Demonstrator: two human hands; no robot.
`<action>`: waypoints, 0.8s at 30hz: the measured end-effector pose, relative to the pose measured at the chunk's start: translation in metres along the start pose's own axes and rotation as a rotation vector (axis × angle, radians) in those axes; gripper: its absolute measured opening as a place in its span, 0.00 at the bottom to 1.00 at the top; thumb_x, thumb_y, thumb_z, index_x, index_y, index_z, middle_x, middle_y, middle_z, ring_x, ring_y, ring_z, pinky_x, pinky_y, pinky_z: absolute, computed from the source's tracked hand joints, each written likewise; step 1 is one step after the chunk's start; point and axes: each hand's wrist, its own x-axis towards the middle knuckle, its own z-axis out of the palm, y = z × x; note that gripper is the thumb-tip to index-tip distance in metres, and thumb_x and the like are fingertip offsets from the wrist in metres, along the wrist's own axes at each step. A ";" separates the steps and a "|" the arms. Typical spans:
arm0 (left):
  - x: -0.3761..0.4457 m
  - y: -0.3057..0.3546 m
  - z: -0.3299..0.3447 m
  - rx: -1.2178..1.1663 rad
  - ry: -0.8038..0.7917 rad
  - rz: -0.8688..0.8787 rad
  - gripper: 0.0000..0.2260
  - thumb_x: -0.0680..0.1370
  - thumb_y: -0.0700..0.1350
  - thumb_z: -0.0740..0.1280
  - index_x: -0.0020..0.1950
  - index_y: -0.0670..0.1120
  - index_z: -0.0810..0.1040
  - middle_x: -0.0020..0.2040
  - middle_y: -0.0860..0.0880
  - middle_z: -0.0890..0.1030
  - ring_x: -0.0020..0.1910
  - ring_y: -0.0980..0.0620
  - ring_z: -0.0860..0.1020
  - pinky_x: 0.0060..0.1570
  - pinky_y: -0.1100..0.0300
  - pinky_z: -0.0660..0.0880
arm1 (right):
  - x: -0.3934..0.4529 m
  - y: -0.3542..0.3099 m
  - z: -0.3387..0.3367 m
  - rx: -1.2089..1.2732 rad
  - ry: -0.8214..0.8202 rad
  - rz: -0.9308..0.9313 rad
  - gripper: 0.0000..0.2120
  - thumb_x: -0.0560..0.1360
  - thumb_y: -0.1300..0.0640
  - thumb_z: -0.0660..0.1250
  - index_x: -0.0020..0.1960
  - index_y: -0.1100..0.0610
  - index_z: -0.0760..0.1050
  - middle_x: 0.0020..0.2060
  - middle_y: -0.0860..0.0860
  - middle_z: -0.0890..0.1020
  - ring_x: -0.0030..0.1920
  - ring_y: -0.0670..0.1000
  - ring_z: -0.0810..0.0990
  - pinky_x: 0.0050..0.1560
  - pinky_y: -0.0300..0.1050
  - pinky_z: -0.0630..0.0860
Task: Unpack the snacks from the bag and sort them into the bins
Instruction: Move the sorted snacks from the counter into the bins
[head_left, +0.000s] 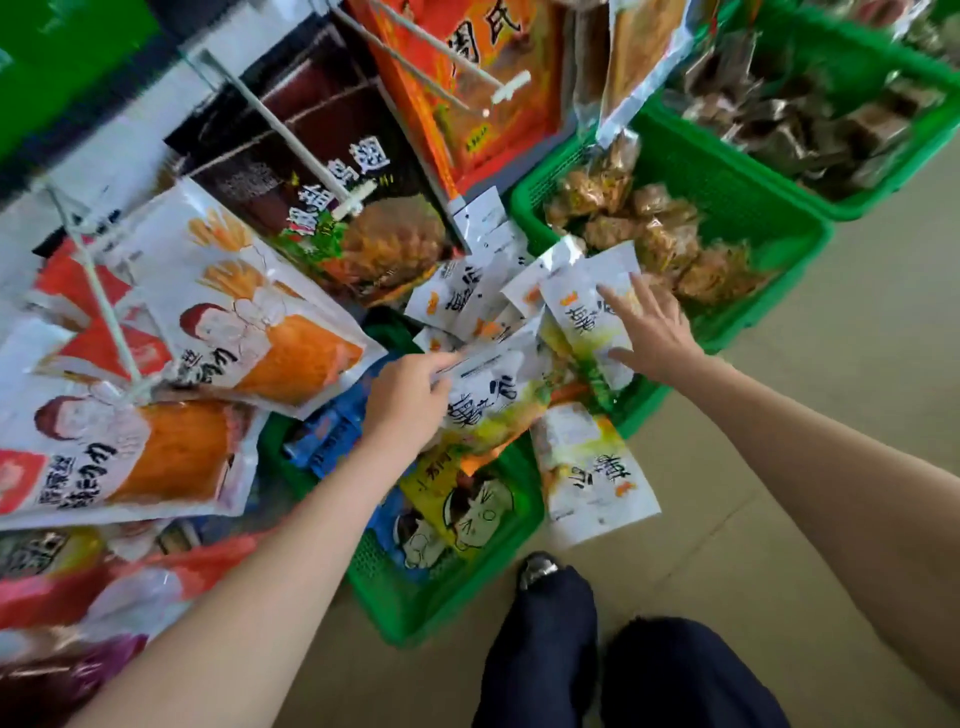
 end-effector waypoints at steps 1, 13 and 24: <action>0.002 0.000 -0.001 0.020 -0.008 0.000 0.16 0.80 0.38 0.61 0.67 0.46 0.74 0.63 0.45 0.78 0.42 0.46 0.80 0.47 0.52 0.78 | -0.003 0.007 0.006 -0.002 -0.076 -0.002 0.39 0.76 0.50 0.66 0.76 0.41 0.44 0.76 0.53 0.40 0.74 0.66 0.44 0.70 0.64 0.53; 0.066 -0.009 0.026 -0.025 0.154 0.065 0.19 0.78 0.38 0.64 0.69 0.44 0.71 0.69 0.47 0.72 0.68 0.50 0.69 0.60 0.62 0.65 | 0.071 0.018 0.106 -0.138 -0.003 -0.081 0.37 0.78 0.58 0.63 0.75 0.38 0.43 0.75 0.52 0.43 0.68 0.70 0.60 0.61 0.66 0.65; 0.065 -0.001 0.044 0.046 0.299 0.275 0.16 0.73 0.32 0.64 0.58 0.42 0.81 0.54 0.42 0.81 0.50 0.47 0.78 0.41 0.61 0.67 | 0.066 0.024 0.081 0.471 0.031 -0.233 0.54 0.64 0.42 0.73 0.77 0.47 0.41 0.77 0.52 0.44 0.76 0.56 0.46 0.73 0.56 0.52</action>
